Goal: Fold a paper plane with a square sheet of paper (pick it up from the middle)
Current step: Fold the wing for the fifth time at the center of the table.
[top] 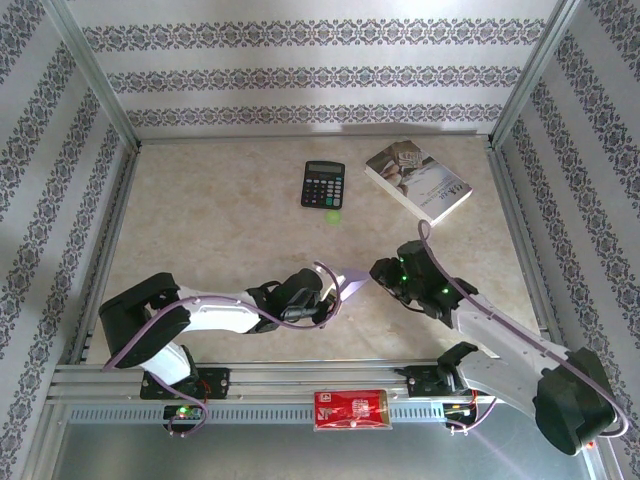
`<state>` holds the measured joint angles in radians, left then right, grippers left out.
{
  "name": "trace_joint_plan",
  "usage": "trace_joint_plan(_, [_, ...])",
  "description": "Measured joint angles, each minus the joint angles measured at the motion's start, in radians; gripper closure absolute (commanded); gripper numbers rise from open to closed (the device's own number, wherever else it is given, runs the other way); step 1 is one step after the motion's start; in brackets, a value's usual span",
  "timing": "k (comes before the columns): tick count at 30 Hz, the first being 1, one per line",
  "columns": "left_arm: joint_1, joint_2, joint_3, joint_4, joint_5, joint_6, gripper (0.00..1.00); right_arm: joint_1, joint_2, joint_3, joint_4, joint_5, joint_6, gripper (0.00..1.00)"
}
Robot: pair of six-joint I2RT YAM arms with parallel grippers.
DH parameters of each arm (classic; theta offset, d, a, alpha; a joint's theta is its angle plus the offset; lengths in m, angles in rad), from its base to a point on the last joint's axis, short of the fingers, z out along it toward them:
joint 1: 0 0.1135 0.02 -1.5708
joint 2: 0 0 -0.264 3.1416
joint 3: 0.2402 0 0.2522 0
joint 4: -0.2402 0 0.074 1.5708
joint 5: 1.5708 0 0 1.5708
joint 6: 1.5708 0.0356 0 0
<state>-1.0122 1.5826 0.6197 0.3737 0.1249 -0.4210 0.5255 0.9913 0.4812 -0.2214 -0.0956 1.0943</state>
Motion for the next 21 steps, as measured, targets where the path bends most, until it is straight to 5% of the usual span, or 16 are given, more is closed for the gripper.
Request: trace_joint_plan(21, [0.046,0.127,-0.089,0.265,0.051,-0.272,1.00,0.000,0.107,0.066,-0.001,-0.113,-0.226,0.60])
